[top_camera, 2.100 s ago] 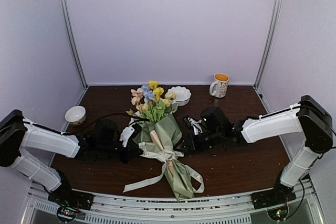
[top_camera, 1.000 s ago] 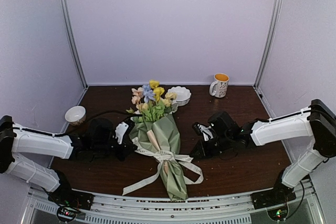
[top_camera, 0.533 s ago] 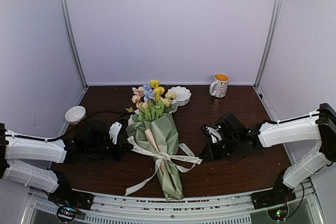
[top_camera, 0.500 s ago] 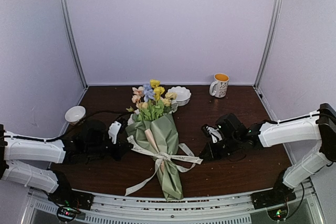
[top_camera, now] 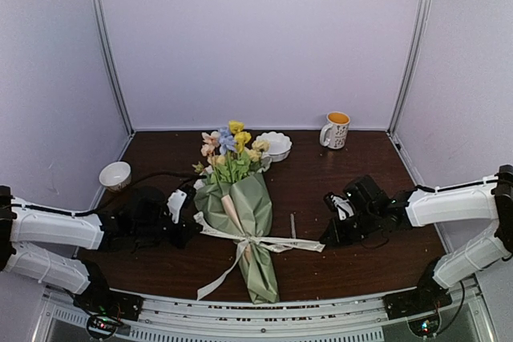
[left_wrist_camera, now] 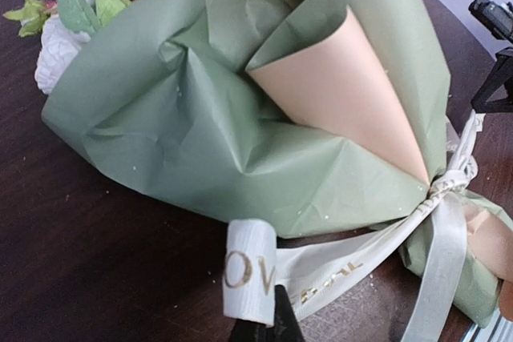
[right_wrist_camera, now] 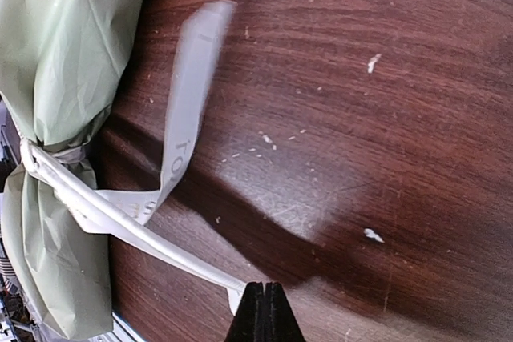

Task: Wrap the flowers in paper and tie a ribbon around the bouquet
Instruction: Tie the half-tied ribbon around the folded bouquet.

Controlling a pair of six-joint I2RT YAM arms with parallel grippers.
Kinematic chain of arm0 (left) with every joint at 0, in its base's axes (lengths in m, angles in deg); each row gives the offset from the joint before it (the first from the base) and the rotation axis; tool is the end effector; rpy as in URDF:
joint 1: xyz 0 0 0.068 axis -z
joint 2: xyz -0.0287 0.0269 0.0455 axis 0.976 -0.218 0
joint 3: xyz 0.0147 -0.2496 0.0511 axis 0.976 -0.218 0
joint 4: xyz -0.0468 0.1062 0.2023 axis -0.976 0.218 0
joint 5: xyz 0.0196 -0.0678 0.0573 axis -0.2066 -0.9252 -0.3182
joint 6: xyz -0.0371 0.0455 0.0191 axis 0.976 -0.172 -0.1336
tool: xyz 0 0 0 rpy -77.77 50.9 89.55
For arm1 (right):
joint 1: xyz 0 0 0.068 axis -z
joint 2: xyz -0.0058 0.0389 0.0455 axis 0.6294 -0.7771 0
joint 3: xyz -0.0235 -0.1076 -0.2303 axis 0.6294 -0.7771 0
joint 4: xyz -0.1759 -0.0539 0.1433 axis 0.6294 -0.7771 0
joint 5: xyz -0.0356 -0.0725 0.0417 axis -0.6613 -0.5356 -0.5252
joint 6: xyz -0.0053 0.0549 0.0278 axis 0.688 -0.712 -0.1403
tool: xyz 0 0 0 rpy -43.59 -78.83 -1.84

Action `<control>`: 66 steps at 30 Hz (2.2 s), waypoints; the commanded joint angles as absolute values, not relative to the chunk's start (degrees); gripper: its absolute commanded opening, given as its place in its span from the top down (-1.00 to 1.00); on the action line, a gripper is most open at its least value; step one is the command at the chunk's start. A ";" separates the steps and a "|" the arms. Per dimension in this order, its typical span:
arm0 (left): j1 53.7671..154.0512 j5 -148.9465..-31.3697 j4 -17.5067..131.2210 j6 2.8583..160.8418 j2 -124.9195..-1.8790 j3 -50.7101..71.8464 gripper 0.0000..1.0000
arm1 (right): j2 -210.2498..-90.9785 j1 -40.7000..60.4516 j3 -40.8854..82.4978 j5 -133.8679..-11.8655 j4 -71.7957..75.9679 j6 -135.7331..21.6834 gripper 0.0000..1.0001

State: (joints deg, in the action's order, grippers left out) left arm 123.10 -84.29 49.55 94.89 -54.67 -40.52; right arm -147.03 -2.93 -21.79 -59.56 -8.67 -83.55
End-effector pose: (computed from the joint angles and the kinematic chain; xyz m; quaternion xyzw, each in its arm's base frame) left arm 0.1474 -0.1537 0.1566 0.1723 0.8748 -0.2757 0.3592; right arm 0.1585 0.1647 0.1488 -0.1238 0.9333 0.3141 0.1228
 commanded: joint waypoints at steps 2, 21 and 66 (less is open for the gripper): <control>121.23 -77.64 52.64 96.80 -58.33 -39.31 1.00 | -145.11 0.99 -25.20 -64.54 -14.97 -83.78 1.00; 115.47 -80.05 51.64 98.47 -59.19 -42.82 1.00 | -145.96 2.72 -30.68 -58.64 -6.24 -86.80 1.00; 111.85 -81.98 46.34 101.99 -59.27 -43.88 1.00 | -153.19 -2.30 -22.08 -57.47 -5.12 -86.63 1.00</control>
State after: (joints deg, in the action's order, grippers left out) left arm 113.11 -85.21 45.81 99.88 -58.30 -45.46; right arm -152.03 -2.54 -20.24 -54.05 -2.55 -87.55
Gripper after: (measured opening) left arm 0.011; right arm 0.009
